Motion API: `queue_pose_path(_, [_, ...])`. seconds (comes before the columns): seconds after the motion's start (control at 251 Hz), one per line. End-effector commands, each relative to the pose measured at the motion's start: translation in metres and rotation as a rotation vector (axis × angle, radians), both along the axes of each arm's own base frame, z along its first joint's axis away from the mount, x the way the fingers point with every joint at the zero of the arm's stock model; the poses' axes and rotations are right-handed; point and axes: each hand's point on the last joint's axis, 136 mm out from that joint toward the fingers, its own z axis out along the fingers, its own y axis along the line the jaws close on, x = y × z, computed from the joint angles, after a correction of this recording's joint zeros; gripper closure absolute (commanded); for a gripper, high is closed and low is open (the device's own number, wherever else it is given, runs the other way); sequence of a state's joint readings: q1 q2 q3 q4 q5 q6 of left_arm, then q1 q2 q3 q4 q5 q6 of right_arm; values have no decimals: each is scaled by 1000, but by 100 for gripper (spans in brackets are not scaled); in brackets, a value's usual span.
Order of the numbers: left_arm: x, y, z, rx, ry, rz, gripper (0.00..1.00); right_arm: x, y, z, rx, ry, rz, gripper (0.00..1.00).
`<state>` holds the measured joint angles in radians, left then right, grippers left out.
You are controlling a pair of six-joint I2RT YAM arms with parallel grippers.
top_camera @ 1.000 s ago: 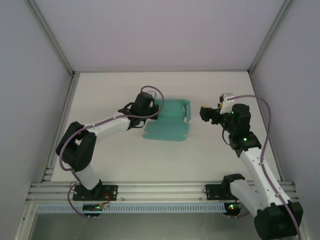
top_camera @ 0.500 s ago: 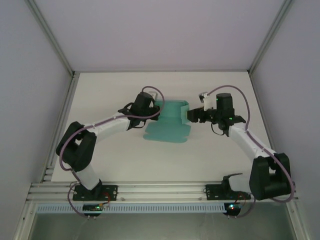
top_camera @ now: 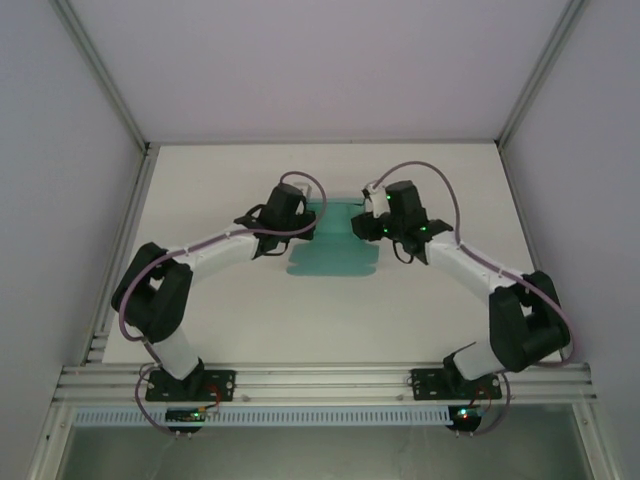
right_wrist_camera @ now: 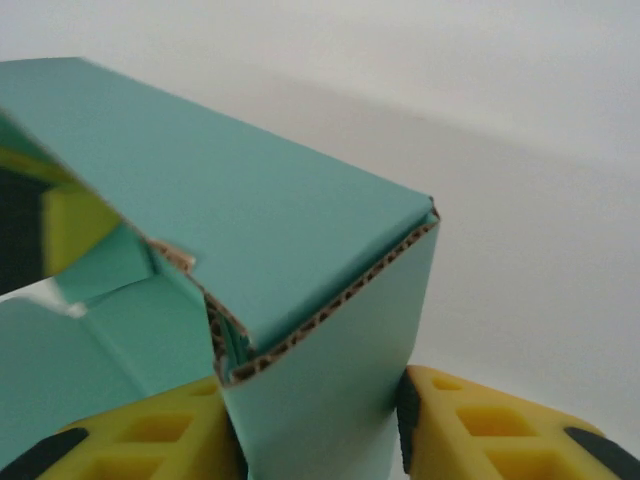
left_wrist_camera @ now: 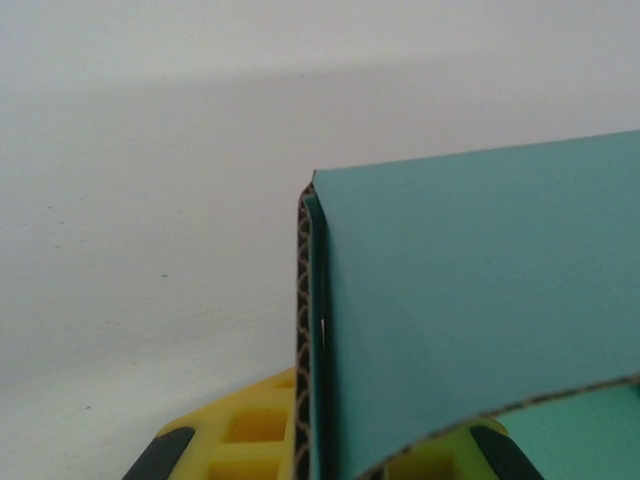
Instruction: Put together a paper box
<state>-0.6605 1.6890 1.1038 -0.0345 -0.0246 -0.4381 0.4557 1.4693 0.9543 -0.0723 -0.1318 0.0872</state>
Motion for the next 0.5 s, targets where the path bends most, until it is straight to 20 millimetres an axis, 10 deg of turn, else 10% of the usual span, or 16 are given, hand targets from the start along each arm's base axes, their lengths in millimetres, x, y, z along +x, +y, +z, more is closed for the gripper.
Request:
queue_pose_path(0.0, [-7, -23, 35, -100, -55, -67, 100, 29, -24, 2, -138, -58, -246, 55])
queue_pose_path(0.235, [-8, -21, 38, -81, -58, -38, 100, 44, -79, -9, -382, -76, -614, 87])
queue_pose_path(0.499, [-10, -18, 43, -75, -56, -8, 100, 30, -134, -10, -716, -102, -917, 90])
